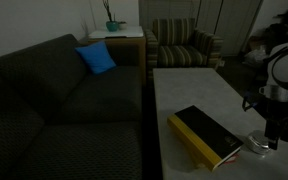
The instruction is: Uncover the metal container and put the lid on the table
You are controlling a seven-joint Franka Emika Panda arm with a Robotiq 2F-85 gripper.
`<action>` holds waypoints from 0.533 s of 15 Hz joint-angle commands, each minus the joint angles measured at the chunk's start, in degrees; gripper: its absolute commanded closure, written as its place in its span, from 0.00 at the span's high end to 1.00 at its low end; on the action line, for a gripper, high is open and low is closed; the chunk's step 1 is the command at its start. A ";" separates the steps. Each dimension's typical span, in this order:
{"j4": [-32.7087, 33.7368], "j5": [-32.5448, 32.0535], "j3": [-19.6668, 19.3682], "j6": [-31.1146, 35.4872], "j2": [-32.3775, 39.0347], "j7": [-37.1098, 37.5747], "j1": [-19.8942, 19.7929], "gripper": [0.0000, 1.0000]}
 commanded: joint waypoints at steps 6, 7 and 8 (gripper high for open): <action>10.27 2.28 2.31 0.90 7.63 -0.65 -3.48 1.00; 11.44 2.57 2.74 0.66 8.48 -0.99 -3.81 1.00; 12.80 2.81 3.03 0.70 9.40 -1.13 -3.98 1.00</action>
